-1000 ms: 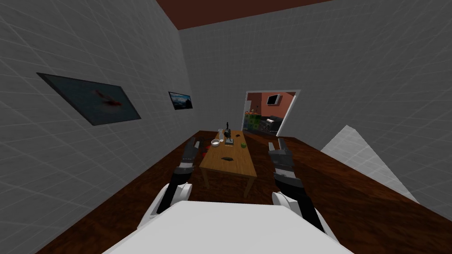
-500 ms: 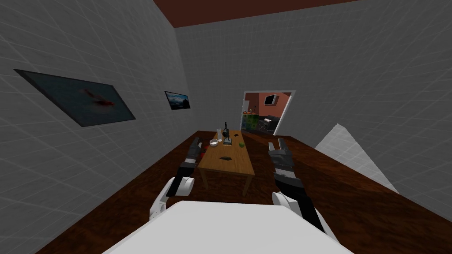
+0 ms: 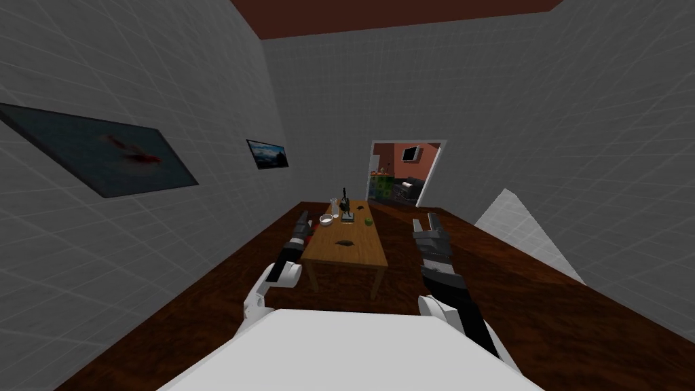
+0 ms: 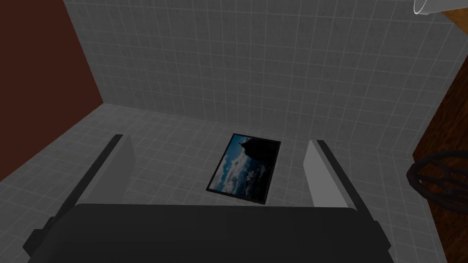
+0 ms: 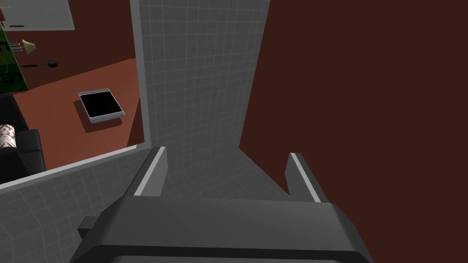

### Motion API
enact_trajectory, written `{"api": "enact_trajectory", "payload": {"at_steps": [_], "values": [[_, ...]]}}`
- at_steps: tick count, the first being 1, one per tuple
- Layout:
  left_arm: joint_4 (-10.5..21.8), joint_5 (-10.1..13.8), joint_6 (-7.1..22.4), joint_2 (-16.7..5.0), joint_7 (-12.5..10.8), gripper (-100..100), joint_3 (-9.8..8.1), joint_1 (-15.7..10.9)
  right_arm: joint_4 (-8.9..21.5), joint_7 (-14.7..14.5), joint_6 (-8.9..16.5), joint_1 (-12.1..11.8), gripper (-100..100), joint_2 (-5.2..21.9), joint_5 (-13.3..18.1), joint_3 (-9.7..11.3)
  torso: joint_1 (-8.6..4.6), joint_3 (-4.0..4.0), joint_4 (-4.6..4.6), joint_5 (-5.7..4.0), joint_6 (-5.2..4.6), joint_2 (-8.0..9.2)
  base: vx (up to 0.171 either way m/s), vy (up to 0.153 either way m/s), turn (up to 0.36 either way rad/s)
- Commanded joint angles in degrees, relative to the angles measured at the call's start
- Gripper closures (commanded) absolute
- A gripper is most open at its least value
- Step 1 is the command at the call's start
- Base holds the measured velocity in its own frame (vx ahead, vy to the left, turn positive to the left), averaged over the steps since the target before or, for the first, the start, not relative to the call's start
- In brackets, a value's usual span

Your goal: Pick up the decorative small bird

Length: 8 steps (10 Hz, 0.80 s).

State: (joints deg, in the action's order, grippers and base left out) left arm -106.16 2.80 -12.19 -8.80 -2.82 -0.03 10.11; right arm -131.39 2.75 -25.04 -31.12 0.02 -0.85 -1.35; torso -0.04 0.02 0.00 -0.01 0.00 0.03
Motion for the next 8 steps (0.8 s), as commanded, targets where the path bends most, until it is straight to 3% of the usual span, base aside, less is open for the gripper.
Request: {"api": "enact_trajectory", "payload": {"at_steps": [1, 3, 6, 8], "values": [[1.7, 0.5, 1.1, 0.0, 0.0, -100, -0.17, -1.2, 0.0, 0.0, 0.0, 0.0, 0, 0.0, 0.0, 0.0, 0.0, 0.0, 0.0, 0.0, 0.0, 0.0, -0.006, -0.007, -0.032], [6.0, 2.7, 4.6, -0.3, -0.3, -100, -0.88, -5.2, 0.0, 0.0, 0.0, 0.0, 0, 0.0, 0.0, 0.0, 0.0, -0.01, 0.01, 0.0, 0.0, -0.02, -0.01, -0.018, -0.077], [8.7, 3.7, 7.4, -0.5, -0.5, -100, -1.17, -7.2, 0.0, 0.0, 0.0, 0.0, 0, 0.0, 0.0, 0.0, -0.02, -0.01, 0.01, 0.0, 0.0, -0.02, -0.008, -0.014, -0.042], [12.5, 5.7, 11.1, -0.7, -0.9, -100, -1.56, -10.8, 0.0, 0.0, 0.0, 0.0, 0, 0.0, 0.0, 0.0, -0.05, -0.01, 0.01, -0.01, 0.01, -0.02, -0.005, -0.027, -0.075]]}}
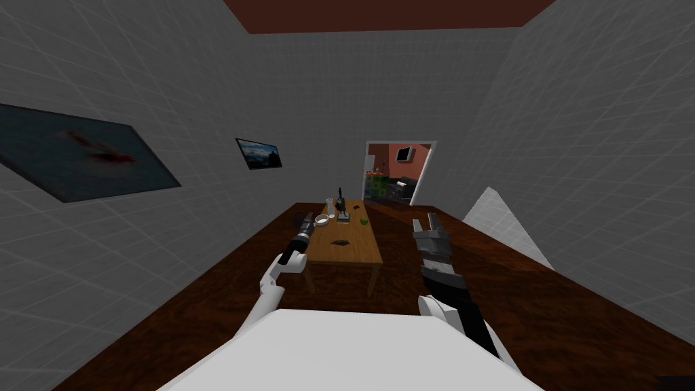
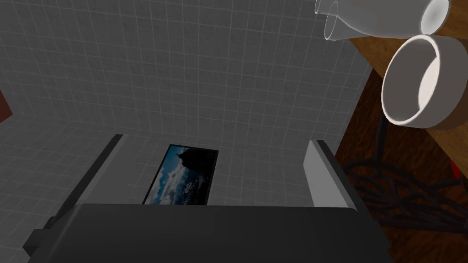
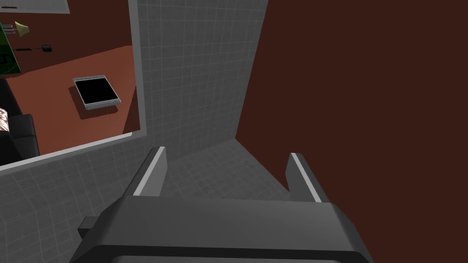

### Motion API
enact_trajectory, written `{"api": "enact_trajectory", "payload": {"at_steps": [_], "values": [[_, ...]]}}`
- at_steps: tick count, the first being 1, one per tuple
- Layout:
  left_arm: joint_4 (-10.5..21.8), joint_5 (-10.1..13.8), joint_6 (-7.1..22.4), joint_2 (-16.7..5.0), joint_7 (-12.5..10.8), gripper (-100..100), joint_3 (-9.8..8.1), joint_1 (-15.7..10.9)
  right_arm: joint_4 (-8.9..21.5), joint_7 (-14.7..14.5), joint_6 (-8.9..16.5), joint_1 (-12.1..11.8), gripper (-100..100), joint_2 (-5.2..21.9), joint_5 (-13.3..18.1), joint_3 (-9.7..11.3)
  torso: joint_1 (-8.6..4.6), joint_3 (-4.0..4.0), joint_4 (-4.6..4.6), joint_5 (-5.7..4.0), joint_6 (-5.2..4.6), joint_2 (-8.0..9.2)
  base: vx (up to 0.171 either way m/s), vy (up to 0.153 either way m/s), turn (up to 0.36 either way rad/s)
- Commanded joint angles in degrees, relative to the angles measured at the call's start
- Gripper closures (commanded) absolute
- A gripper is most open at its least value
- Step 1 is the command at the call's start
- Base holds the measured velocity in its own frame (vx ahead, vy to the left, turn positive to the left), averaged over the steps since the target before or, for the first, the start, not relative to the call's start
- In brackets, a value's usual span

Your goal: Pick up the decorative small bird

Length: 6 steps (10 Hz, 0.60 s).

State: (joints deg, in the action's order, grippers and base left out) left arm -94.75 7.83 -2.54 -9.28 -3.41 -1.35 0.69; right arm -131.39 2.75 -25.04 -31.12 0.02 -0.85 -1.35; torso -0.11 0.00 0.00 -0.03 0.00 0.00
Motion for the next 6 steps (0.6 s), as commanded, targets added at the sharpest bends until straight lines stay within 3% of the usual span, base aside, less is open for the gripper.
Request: {"api": "enact_trajectory", "payload": {"at_steps": [1, 5, 6], "values": [[2.0, 0.7, 2.0, -0.2, -0.3, -100, -0.25, -1.5, 0.0, 0.0, 0.0, 0.0, 0, 0.0, 0.0, 0.0, 0.0, 0.0, 0.0, 0.0, 0.0, 0.0, -0.005, -0.023, -0.037], [8.5, 3.1, 7.8, -0.7, -0.9, -100, -0.26, -6.3, 0.0, 0.0, 0.0, 0.0, 0, 0.0, 0.0, 0.0, 0.0, -0.01, 0.01, 0.0, 0.01, -0.02, 0.002, -0.032, -0.053], [9.3, 3.1, 8.3, -0.7, -0.9, -100, -0.26, -6.3, 0.0, 0.0, 0.0, 0.0, 0, 0.0, 0.0, 0.0, -0.05, -0.02, 0.01, -0.01, 0.0, -0.04, 0.009, -0.035, -0.029]]}}
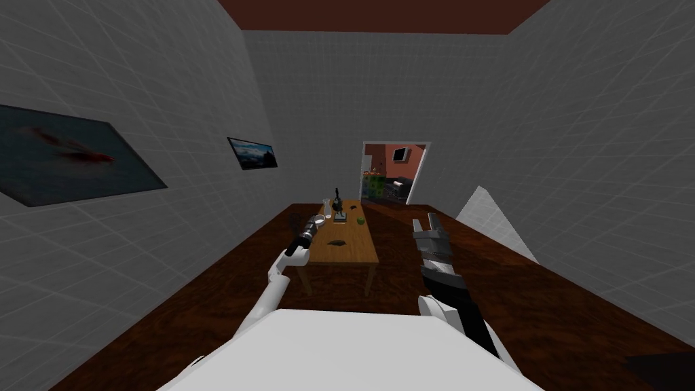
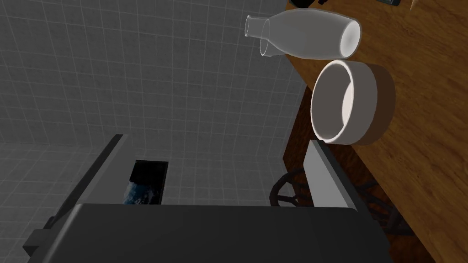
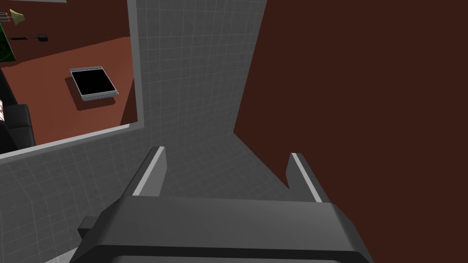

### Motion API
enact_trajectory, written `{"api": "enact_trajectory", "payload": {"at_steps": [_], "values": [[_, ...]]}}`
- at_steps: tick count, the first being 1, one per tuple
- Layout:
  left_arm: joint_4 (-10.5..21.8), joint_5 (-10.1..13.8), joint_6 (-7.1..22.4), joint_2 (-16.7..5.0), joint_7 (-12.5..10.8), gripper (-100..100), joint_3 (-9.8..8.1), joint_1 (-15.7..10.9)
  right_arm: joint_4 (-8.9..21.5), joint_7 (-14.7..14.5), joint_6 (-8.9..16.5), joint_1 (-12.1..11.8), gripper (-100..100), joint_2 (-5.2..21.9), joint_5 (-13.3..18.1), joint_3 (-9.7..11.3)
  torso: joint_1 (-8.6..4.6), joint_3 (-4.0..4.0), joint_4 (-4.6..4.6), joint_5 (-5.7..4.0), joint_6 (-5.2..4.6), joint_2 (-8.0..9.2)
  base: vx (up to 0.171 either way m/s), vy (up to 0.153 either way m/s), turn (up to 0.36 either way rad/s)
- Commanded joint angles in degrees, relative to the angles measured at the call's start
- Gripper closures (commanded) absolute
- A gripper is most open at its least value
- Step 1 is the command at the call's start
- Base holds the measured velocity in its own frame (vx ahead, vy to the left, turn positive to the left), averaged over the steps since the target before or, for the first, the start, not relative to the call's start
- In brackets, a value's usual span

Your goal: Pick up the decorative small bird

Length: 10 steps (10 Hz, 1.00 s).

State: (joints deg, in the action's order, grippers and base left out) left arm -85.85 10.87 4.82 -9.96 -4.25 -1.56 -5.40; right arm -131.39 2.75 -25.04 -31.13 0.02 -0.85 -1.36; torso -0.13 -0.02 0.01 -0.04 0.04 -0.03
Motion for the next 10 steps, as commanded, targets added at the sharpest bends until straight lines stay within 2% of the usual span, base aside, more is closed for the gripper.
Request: {"api": "enact_trajectory", "payload": {"at_steps": [1, 2, 4, 5, 6, 7, 8, 9, 10], "values": [[2.8, 0.8, 2.9, -0.1, -0.3, -100, 0.12, -1.6, 0.0, 0.0, 0.0, 0.0, 0, 0.0, 0.0, 0.0, 0.0, 0.0, 0.0, 0.0, 0.0, 0.0, 0.016, -0.038, -0.035], [2.8, 0.8, 2.9, -0.1, -0.3, -100, 0.12, -1.6, 0.0, 0.0, 0.0, 0.0, 0, 0.0, 0.0, 0.0, -0.01, -0.02, 0.01, 0.0, -0.02, -0.03, 0.012, -0.028, -0.023], [6.7, 1.9, 6.6, -0.6, -0.7, -100, 0.69, -4.1, 0.0, 0.0, 0.0, 0.0, 0, 0.0, 0.0, 0.0, 0.0, -0.01, 0.01, 0.01, -0.01, -0.02, 0.024, -0.052, -0.055], [7.7, 1.9, 6.8, -0.6, -0.7, -100, 0.69, -4.1, 0.0, 0.0, 0.0, 0.0, 0, 0.0, 0.0, 0.0, -0.11, -0.04, 0.01, -0.02, -0.03, -0.07, 0.025, -0.053, -0.019], [9.8, 2.3, 8.7, -0.8, -0.9, -100, 1.09, -5.2, 0.0, 0.0, 0.0, 0.0, 0, 0.0, 0.0, 0.0, -0.07, -0.04, 0.01, -0.02, 0.0, -0.06, 0.023, -0.049, -0.03], [10.1, 2.3, 8.7, -0.8, -0.9, -100, 1.09, -5.2, 0.0, 0.0, 0.0, 0.0, 0, 0.0, 0.0, 0.0, -0.06, -0.04, 0.02, -0.01, -0.01, -0.06, 0.019, -0.036, -0.022], [12.5, 2.7, 10.5, -1.0, -1.1, -100, 1.56, -6.1, 0.0, 0.0, 0.0, 0.0, 0, 0.0, 0.0, 0.0, -0.01, -0.02, 0.01, -0.01, 0.0, -0.04, 0.028, -0.036, -0.035], [12.5, 2.7, 10.5, -1.0, -1.1, -100, 1.56, -6.1, 0.0, 0.0, 0.0, 0.0, 0, 0.0, 0.0, 0.0, -0.01, -0.03, 0.01, 0.0, -0.01, -0.06, 0.022, -0.037, -0.015], [14.7, 3.0, 12.3, -1.2, -1.4, -100, 2.08, -7.0, 0.0, 0.0, 0.0, 0.0, 0, 0.0, 0.0, 0.0, 0.0, -0.03, 0.01, 0.0, 0.0, -0.04, 0.034, -0.054, -0.036]]}}
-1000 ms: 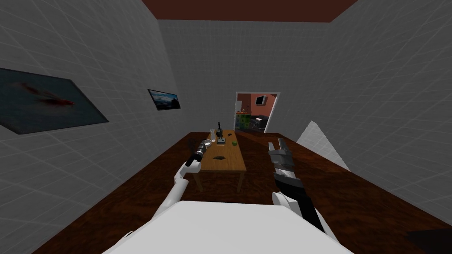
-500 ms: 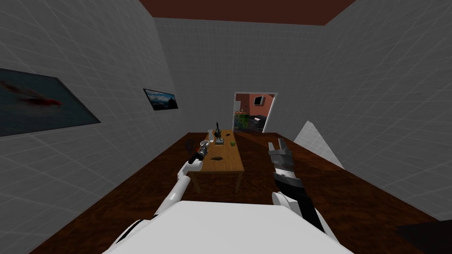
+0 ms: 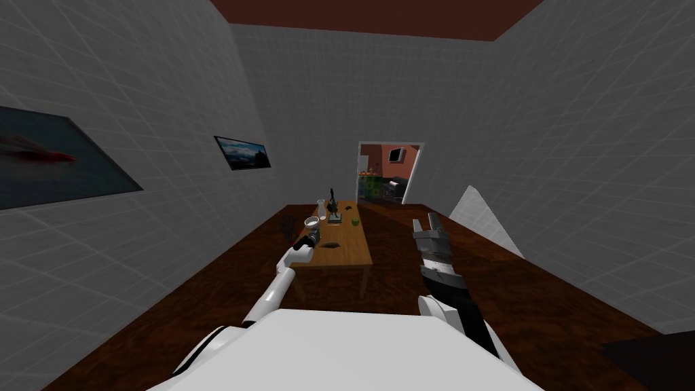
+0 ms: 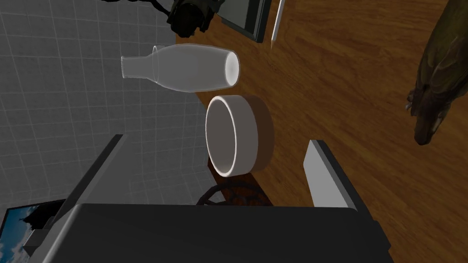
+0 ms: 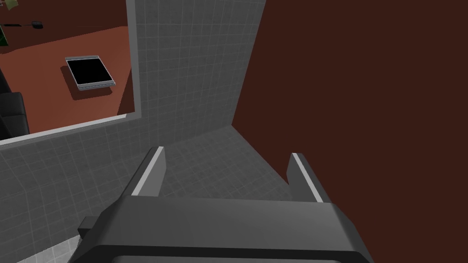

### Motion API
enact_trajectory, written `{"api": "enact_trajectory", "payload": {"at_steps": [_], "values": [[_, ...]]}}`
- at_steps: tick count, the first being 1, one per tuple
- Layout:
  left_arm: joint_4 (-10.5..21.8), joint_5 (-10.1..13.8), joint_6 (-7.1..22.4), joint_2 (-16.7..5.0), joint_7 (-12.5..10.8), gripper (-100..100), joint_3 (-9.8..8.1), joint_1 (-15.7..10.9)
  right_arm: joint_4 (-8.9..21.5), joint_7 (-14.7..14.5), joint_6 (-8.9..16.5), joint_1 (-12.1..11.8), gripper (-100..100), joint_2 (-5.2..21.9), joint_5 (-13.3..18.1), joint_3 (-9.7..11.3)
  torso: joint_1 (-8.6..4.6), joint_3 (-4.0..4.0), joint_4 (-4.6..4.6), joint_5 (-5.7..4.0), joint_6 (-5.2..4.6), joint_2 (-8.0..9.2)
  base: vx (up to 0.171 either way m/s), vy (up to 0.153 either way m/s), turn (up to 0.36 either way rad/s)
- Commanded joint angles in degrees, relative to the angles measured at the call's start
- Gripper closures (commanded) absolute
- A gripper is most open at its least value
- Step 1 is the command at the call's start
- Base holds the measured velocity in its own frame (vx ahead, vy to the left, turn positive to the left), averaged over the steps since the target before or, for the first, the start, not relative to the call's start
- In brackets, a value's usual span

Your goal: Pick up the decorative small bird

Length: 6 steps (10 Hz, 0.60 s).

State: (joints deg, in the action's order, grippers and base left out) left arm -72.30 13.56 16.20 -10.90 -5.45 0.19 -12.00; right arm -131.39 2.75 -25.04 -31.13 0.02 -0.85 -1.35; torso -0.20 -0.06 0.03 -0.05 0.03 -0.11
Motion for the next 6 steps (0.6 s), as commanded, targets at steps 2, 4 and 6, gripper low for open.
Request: {"api": "enact_trajectory", "payload": {"at_steps": [2, 4, 6], "values": [[3.3, 0.5, 2.7, -0.4, -0.4, -100, 0.89, -1.2, 0.0, 0.0, 0.0, 0.0, 0, 0.0, 0.0, 0.0, -0.08, -0.03, 0.01, -0.02, 0.01, -0.05, 0.05, -0.07, -0.024], [5.7, 0.8, 4.4, -0.6, -0.6, -100, 1.49, -1.9, 0.0, 0.0, 0.0, 0.0, 0, 0.0, 0.0, 0.0, -0.02, -0.03, 0.01, -0.01, 0.01, -0.04, 0.036, -0.046, -0.02], [9.4, 1.1, 7.6, -1.0, -1.0, -100, 2.74, -3.2, 0.0, 0.0, 0.0, 0.0, 0, 0.0, 0.0, 0.0, 0.04, 0.0, 0.0, 0.0, 0.0, 0.0, 0.041, -0.052, -0.032]]}}
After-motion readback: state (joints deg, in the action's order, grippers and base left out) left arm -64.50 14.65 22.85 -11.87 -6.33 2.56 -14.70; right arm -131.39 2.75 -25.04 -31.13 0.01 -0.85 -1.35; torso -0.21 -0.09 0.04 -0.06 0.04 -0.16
